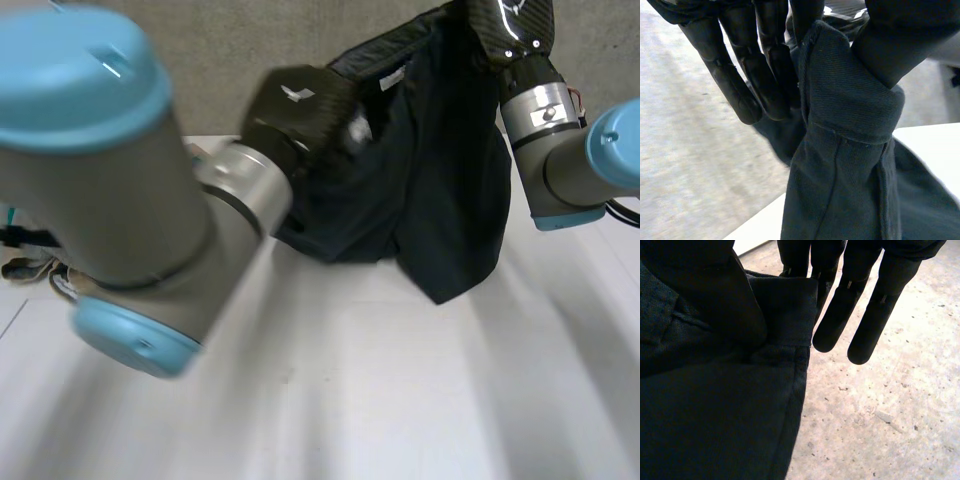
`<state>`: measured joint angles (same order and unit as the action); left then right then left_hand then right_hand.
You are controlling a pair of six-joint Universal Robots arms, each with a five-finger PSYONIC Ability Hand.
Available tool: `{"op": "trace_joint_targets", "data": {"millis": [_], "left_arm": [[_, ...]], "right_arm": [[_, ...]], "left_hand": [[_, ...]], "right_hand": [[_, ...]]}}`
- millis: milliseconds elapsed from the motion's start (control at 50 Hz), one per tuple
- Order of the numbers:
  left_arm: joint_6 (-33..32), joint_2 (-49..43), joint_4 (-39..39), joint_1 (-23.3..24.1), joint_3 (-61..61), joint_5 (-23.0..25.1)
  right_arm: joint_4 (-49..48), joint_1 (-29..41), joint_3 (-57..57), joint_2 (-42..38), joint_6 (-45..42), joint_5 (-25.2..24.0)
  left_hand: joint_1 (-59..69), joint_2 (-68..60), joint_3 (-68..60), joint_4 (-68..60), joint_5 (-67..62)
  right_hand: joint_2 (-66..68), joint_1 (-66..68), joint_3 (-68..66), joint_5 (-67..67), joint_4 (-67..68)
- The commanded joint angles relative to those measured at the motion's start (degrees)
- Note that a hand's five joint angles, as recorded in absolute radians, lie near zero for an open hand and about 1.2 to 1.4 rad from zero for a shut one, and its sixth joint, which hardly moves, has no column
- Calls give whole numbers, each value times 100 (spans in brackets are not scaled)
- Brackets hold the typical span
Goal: Fold the laundry.
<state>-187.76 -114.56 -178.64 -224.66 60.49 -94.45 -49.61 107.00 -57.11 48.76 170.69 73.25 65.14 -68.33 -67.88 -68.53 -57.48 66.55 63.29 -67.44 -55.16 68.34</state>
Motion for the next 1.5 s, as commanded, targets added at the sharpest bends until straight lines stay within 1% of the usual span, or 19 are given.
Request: {"op": "trace_joint_targets", "data": {"millis": [20,40,60,160,180,280,380,460,580,660,840,920,1080,1180,1220,1240,1280,1360,1500], "left_arm": [[-50,-856,-277,695,-2,383],[-50,-1040,-242,809,-11,488],[-59,-1120,-207,845,-28,515],[-59,-1262,100,977,-72,559],[-59,-1209,197,942,-55,568],[-77,-709,259,608,42,594],[-68,-190,250,29,156,691],[-59,4,268,-656,183,1032],[-94,-92,312,-1343,174,1508],[-278,-522,338,-1826,25,1763],[-1227,-1867,706,-2284,-898,2465],[-1640,-2472,1172,-2284,-1424,2668],[-1914,-3160,1665,-2231,-2172,2580],[-1896,-3213,1736,-2152,-2199,2554],[-1914,-3204,1736,-2126,-2173,2554],[-1922,-3195,1736,-2108,-2147,2528],[-1922,-3178,1727,-2099,-2129,2493],[-1896,-3213,1718,-2091,-2137,2343],[-1931,-3318,1727,-1906,-2164,2132]], "right_arm": [[12,-250,-589,-235,-53,-119],[91,-319,-756,-227,-210,-75],[144,-364,-836,-209,-308,-22],[749,-592,-1074,-16,-967,601],[1082,-636,-1074,115,-1176,907],[2304,-654,-1030,739,-1556,1349],[3535,-549,-1074,1433,-1504,1332],[4781,-321,-1240,2065,-1346,1270],[5847,48,-1741,2691,-960,1261],[6340,549,-2539,3060,-214,1279],[5928,1446,-3973,3034,904,1551],[5358,1797,-4333,2736,1246,2068],[4768,2290,-4422,2059,1432,3141],[4461,2440,-4300,1585,1397,3502],[4425,2440,-4247,1488,1388,3520],[4442,2440,-4186,1461,1388,3503],[4469,2457,-4133,1496,1388,3476],[4504,2466,-4115,1908,1353,3292],[4486,2317,-4088,3332,1045,2862]], "left_hand": [[-927,1246,1202,1266,1162],[-2699,3018,2974,3038,2934],[-3200,3519,3475,3539,3434],[-4667,4986,4942,5006,4901],[-4785,5104,5060,5124,5020],[-4904,5223,5178,5243,5138],[-4954,5273,5229,5294,5189],[-5188,5507,5463,5528,5423],[-5140,5459,5414,5479,5374],[-5022,5341,5297,5361,5257],[-5005,5324,5279,5344,5239],[-5038,5357,5313,5378,5273],[-5072,5391,5347,5411,5307],[-5139,5458,5414,5478,5374],[-5156,5475,5431,5495,5391],[-5156,5475,5431,5495,5391],[-5173,5492,5448,5512,5407],[-5173,5492,5448,5512,5408],[-5089,5409,5364,5429,5324]], "right_hand": [[-2987,-2661,3076,2848,-3166],[-4512,-4187,4601,4374,-4692],[-5144,-4818,5233,5005,-5323],[-5655,-5329,5744,5516,-5834],[-5655,-5329,5744,5516,-5834],[-5655,-5329,5744,5516,-5834],[-5655,-5329,5744,5516,-5834],[-5655,-5329,5744,5516,-5834],[-5655,-5329,5744,5516,-5834],[-5655,-5329,5744,5516,-5834],[-4662,-4337,4752,4524,-4842],[-4343,-4017,4432,4204,-4522],[-4326,-4000,4415,4187,-4505],[-3221,-2895,3310,3082,-3400],[-2396,-2071,2485,2258,-2575],[-643,-317,732,504,-822],[1337,1663,-1248,-1476,1158],[1345,1671,-1256,-1484,1166],[1345,1671,-1256,-1484,1166]]}}
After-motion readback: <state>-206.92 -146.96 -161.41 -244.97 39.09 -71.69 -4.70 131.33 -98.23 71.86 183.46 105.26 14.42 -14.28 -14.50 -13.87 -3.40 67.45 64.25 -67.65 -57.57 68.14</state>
